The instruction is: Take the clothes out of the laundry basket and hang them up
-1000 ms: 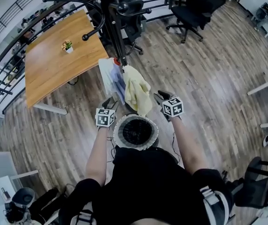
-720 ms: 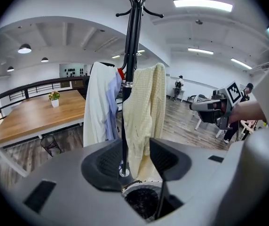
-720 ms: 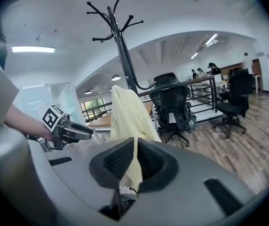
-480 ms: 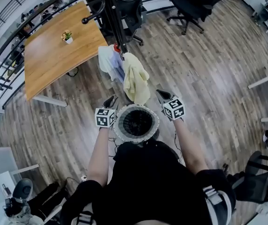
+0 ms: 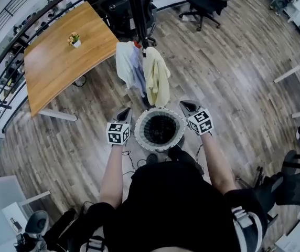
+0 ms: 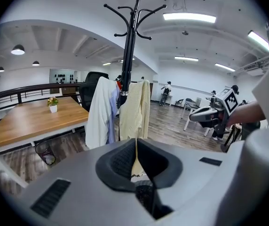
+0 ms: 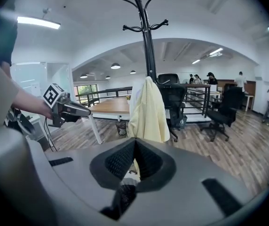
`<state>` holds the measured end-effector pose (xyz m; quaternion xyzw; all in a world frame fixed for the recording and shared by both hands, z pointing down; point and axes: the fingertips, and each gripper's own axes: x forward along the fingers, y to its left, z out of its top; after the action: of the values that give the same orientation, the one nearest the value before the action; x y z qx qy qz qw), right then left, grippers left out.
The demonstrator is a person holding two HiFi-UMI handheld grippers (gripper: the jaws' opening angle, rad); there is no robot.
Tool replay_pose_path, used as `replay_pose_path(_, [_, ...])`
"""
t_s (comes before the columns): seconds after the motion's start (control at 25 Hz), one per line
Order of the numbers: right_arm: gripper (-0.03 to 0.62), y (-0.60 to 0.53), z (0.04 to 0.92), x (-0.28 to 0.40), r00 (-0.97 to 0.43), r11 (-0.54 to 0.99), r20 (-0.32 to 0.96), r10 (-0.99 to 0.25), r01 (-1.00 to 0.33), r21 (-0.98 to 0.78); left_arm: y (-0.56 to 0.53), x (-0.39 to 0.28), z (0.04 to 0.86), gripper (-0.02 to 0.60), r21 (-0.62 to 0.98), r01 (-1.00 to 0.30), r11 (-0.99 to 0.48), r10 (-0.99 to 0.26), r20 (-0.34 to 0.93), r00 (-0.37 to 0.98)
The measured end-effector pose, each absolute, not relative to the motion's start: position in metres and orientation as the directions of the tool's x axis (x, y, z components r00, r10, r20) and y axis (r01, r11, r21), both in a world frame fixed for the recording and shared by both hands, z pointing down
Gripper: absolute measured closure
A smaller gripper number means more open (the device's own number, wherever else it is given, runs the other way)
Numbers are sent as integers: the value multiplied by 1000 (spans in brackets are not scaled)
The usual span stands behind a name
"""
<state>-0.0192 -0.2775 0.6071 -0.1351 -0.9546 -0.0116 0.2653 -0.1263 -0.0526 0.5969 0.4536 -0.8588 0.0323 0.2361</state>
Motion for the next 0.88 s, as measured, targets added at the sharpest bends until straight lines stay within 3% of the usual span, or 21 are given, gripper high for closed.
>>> replay_pose_path(0.88, [586,-174,612,50,-863,991,488,130,125,-42,31,-84,569,552,149,-871,467,-853,337,-400])
